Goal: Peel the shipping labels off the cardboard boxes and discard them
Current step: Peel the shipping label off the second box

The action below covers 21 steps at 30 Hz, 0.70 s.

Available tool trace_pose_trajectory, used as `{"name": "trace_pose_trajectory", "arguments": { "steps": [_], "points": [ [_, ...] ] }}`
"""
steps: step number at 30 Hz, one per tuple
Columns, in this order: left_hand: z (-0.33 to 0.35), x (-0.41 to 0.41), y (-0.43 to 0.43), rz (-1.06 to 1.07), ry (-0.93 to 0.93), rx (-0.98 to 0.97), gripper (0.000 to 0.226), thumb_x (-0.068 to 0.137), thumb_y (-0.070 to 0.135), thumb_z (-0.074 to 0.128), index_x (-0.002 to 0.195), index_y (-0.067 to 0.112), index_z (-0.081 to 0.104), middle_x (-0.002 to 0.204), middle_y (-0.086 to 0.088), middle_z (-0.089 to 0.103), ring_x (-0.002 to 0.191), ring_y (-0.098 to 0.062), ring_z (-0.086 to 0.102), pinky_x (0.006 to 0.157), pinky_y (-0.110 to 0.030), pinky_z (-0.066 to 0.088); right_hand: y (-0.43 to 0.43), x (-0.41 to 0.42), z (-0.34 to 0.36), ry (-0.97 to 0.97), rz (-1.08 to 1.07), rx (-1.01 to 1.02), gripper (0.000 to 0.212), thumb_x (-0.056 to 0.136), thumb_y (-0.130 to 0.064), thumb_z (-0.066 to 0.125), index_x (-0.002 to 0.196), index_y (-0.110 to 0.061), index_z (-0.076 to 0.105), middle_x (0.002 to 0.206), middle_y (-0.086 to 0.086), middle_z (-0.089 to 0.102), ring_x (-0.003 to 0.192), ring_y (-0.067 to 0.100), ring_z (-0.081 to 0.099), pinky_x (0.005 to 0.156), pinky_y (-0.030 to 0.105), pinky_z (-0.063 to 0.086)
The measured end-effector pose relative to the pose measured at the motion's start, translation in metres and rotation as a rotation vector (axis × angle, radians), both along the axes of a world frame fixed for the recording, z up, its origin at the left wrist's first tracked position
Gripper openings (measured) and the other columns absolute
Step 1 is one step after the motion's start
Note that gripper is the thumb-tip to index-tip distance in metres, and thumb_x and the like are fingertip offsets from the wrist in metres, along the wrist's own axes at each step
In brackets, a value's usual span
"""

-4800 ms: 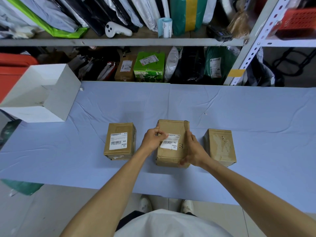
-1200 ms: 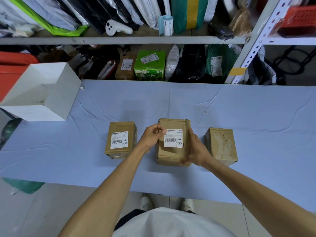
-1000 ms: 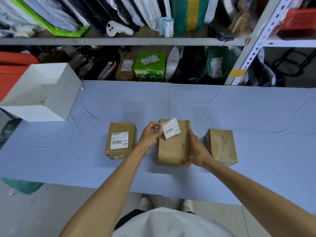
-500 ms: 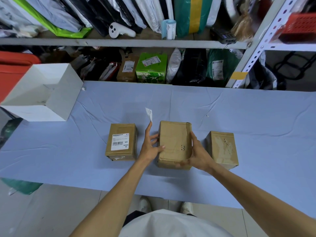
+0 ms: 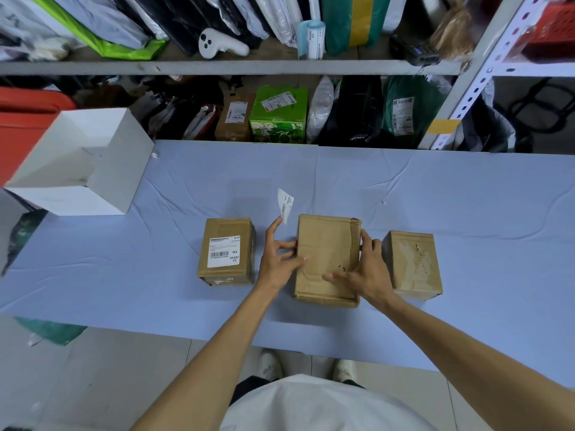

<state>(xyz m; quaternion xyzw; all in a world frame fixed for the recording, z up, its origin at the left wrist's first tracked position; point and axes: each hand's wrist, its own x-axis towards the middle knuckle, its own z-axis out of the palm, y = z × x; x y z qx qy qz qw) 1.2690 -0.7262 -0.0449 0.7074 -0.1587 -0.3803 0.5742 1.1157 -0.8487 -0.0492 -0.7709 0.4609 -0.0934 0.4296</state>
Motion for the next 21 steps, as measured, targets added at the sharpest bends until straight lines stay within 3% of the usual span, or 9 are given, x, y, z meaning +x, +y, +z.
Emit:
{"name": "trace_pose_trajectory", "arguments": {
  "steps": [3,5,7,9,11,13,16,21],
  "points": [
    [-0.001,0.002,0.003,0.011,0.007,0.002,0.097,0.068,-0.009,0.076,0.121,0.062,0.035,0.101,-0.007,0.059,0.102,-0.025,0.067,0.095,-0.049,0.052,-0.003,0.001,0.001,-0.101,-0.006,-0.009,0.080,0.073,-0.040,0.079,0.140,-0.029,0.037,0.114,0.000,0.044,0.098,0.015,0.051,0.076,0.026,0.044],
    [-0.002,0.002,0.006,0.008,0.005,0.009,0.099,0.068,-0.010,0.076,0.126,0.057,0.034,0.102,-0.008,0.059,0.104,-0.026,0.066,0.095,-0.046,0.052,-0.004,0.002,0.002,-0.105,0.015,-0.062,0.055,0.086,-0.041,0.065,0.136,-0.031,0.043,0.110,0.001,0.047,0.095,0.015,0.055,0.075,0.025,0.041],
    [-0.002,0.002,0.008,0.002,-0.021,0.025,0.100,0.067,-0.009,0.078,0.129,0.054,0.033,0.102,-0.007,0.060,0.104,-0.027,0.065,0.093,-0.042,0.053,-0.004,0.003,0.005,-0.079,0.021,-0.079,0.049,0.092,-0.043,0.056,0.137,-0.030,0.042,0.111,0.000,0.047,0.099,0.018,0.057,0.078,0.025,0.040],
    [-0.002,0.003,0.007,-0.001,-0.039,0.031,0.101,0.066,-0.008,0.079,0.130,0.053,0.033,0.099,-0.005,0.060,0.101,-0.026,0.066,0.092,-0.042,0.054,-0.002,0.005,0.007,-0.002,0.029,-0.046,0.077,0.081,-0.050,0.067,0.144,-0.025,0.030,0.119,0.001,0.042,0.105,0.021,0.055,0.082,0.031,0.046],
    [-0.001,0.004,0.004,-0.007,-0.050,0.034,0.101,0.065,-0.007,0.080,0.130,0.055,0.033,0.098,-0.006,0.061,0.100,-0.027,0.066,0.093,-0.042,0.054,0.002,0.007,0.009,0.137,0.066,-0.042,0.125,0.057,-0.060,0.081,0.151,-0.022,0.007,0.130,0.004,0.033,0.110,0.023,0.050,0.087,0.039,0.051],
    [0.000,0.004,0.001,-0.012,-0.069,0.039,0.102,0.064,-0.005,0.081,0.127,0.059,0.033,0.102,-0.009,0.061,0.101,-0.026,0.066,0.094,-0.042,0.053,0.005,0.007,0.009,0.216,0.108,-0.069,0.154,0.042,-0.062,0.087,0.150,-0.025,-0.016,0.134,0.006,0.027,0.113,0.025,0.049,0.085,0.039,0.052],
    [-0.001,0.006,0.001,-0.015,-0.075,0.041,0.103,0.064,-0.005,0.081,0.122,0.066,0.033,0.103,-0.010,0.060,0.101,-0.027,0.066,0.093,-0.046,0.053,0.007,0.005,0.005,0.171,0.151,-0.073,0.160,0.038,-0.060,0.089,0.144,-0.033,-0.028,0.131,0.005,0.026,0.109,0.026,0.050,0.080,0.036,0.051],
    [-0.004,0.009,0.005,0.007,-0.053,0.043,0.104,0.065,-0.008,0.079,0.122,0.065,0.033,0.099,-0.008,0.059,0.098,-0.026,0.067,0.092,-0.047,0.054,0.006,0.008,0.000,0.104,0.167,-0.075,0.150,0.047,-0.052,0.090,0.148,-0.036,-0.020,0.128,0.005,0.030,0.098,0.024,0.050,0.082,0.039,0.052]
  ]
}}
